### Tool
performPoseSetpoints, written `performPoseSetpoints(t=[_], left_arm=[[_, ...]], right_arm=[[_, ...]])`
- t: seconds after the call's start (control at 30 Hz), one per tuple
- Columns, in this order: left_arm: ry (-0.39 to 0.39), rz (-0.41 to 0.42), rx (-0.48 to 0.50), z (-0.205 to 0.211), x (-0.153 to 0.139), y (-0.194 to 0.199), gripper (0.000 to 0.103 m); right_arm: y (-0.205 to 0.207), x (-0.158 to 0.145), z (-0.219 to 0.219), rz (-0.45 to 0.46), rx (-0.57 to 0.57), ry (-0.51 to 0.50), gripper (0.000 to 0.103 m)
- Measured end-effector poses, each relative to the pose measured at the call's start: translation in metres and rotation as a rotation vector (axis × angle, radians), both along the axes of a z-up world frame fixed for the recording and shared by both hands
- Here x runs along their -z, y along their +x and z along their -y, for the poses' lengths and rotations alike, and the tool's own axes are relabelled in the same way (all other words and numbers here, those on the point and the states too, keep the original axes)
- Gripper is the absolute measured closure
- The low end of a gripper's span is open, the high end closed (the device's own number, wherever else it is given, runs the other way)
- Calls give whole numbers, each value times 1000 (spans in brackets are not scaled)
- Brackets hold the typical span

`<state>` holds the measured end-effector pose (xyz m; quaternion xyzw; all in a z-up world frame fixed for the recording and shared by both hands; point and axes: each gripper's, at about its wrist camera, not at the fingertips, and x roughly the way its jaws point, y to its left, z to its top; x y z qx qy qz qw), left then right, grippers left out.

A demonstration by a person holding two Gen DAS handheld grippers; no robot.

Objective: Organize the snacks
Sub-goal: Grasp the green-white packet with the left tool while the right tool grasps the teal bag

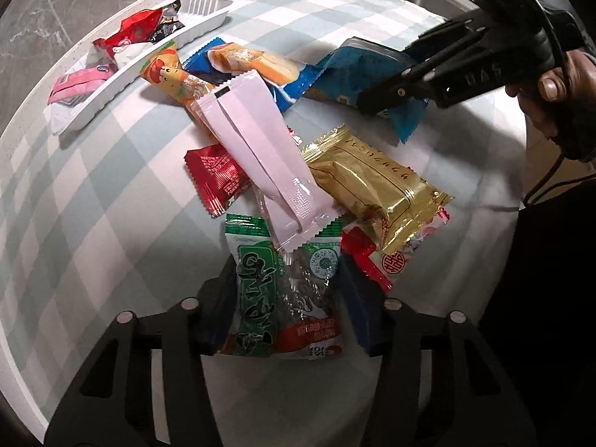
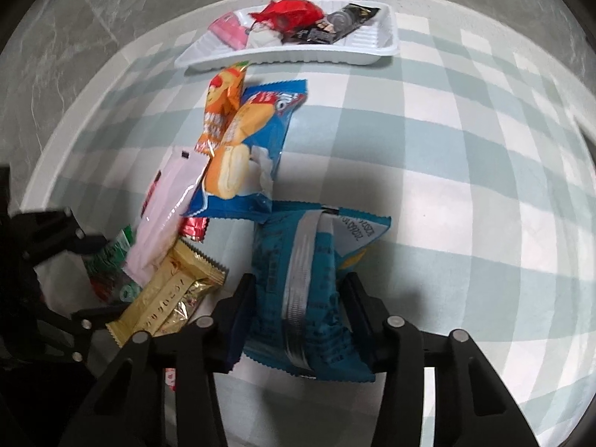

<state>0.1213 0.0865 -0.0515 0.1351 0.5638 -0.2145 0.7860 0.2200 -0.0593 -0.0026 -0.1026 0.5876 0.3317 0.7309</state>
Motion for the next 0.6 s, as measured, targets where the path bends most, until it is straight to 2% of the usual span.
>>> performPoseSetpoints(t=[0.13,0.3,0.6], left_arm=[[-72,-21,-68,-14,-3,6,71],[-139,-51,-122,-26,-5,6,73],[-231,-86,-212,-49,-9,-1,74]], right_arm=[[13,2,18,-92,69,93,59],[25,10,42,-223,164,225,61],[30,19,67,-367,263,375,61]])
